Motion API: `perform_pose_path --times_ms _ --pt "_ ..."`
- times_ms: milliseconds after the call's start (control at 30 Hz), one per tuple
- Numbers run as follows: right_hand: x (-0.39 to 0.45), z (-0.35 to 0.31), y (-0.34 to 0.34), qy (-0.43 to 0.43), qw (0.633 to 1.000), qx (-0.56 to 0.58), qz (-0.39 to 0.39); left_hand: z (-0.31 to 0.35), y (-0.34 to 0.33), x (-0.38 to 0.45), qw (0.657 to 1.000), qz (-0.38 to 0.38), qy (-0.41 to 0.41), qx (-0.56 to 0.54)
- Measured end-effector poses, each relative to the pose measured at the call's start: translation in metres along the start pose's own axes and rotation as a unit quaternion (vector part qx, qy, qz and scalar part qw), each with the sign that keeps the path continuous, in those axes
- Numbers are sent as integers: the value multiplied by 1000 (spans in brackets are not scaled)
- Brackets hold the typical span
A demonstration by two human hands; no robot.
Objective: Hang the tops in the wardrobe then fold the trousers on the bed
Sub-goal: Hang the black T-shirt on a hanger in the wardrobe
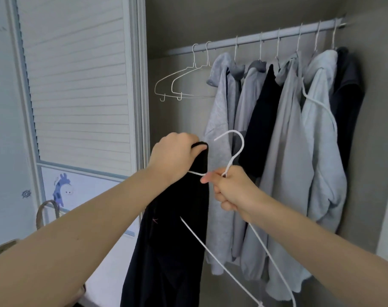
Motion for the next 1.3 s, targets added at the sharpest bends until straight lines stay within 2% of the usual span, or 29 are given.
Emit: perform_pose_path --times_ms 133,200,233,300,333,367,400,433,467,500,533,567,633,700,733,767,833,867,900,933,967,1033,1100,1200,1300 --pt "4 -28 27 43 997 -7 60 6 5 18 998 -11 55 -39" --pt "0 -54 48 107 990 29 87 4 6 28 989 -26 84 -121" --pt "-3 -66 57 136 985 44 97 7 4 31 975 -42 93 -199" --pt "-10 -81 67 164 979 67 103 24 0 34 917 -88 97 -378" --pt "-13 -84 70 166 978 78 103 34 0 37 895 -100 84 -426" --pt "-15 -85 71 163 977 90 102 40 2 39 891 -105 68 -438" --pt "-18 -84 73 159 977 103 101 45 7 41 911 -94 35 -400" --pt "-21 -84 74 156 976 117 99 50 17 43 953 -62 -29 -296" --pt "-25 -84 76 156 975 127 96 58 29 42 984 -4 -110 -142" --pt "-29 -84 77 159 974 136 91 67 37 37 982 46 -183 -13" --pt "-31 -83 77 162 973 139 86 71 39 33 971 62 -225 56" --pt "-35 -83 77 171 972 136 85 71 37 31 967 48 -240 69" --pt "-41 -84 75 202 968 118 87 74 35 27 967 19 -255 5" --pt "-47 -89 77 240 961 71 117 75 36 22 966 51 -253 -3" --pt "-51 -95 83 267 951 8 154 74 36 19 967 76 -245 11" --pt "-55 -102 87 288 934 -81 198 69 35 16 971 89 -219 24" --pt "-66 -111 93 315 869 -257 282 59 28 12 981 98 -162 46" --pt "-77 -113 90 347 837 -296 303 54 24 12 985 99 -131 50" --pt "-88 -111 82 385 817 -306 300 47 21 14 990 98 -96 45" --pt "-95 -104 69 415 816 -299 268 39 21 16 993 99 -61 35" --pt "-97 -90 53 422 831 -290 218 32 21 19 994 105 -32 20" --pt "-88 -49 23 359 870 -316 117 21 25 22 992 119 15 -26" --pt "-70 -3 7 259 890 -372 54 13 28 24 987 126 47 -83" --pt "-47 43 3 152 931 -331 -11 1 38 23 978 147 71 -128" --pt "-39 62 1 123 926 -351 -71 -24 51 21 973 157 110 -126"
Point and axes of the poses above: each hand's wrist, its own x-axis towards the middle knuckle, its own y-axis out of the back of the hand, z = x × y, the point moved 9 cm from there along x, towards the middle knuckle, and after that the axes turned 2 degrees about x, right-handed, at the moved point
